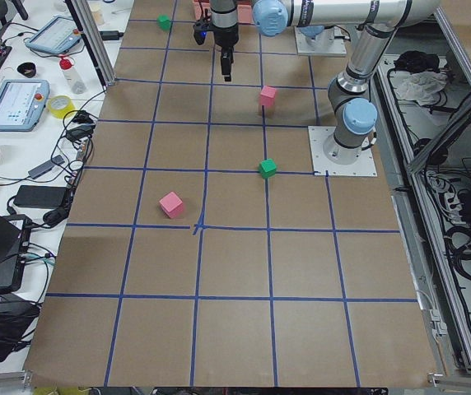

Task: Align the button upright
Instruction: 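Move the right gripper into the pink tray over the black button switch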

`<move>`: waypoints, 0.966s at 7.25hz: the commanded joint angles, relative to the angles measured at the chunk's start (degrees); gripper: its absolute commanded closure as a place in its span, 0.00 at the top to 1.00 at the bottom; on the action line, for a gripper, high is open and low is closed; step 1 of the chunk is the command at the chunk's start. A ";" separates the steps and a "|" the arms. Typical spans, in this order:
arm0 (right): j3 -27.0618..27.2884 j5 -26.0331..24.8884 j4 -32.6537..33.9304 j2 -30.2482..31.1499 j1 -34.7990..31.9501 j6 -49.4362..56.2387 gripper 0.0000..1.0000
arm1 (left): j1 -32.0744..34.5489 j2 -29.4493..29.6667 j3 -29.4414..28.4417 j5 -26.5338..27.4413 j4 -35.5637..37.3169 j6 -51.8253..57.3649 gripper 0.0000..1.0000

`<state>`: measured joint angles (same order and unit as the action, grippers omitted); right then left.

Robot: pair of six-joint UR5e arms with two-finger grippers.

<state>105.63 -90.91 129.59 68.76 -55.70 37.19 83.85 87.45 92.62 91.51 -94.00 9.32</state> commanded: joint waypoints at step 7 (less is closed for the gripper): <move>1.16 -0.67 0.66 -3.46 0.25 -0.10 0.55 | 0.00 0.00 0.19 -0.01 -0.22 0.09 1.00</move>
<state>106.67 -91.46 130.25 65.31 -55.46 37.16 83.85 87.45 92.80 91.50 -94.15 9.40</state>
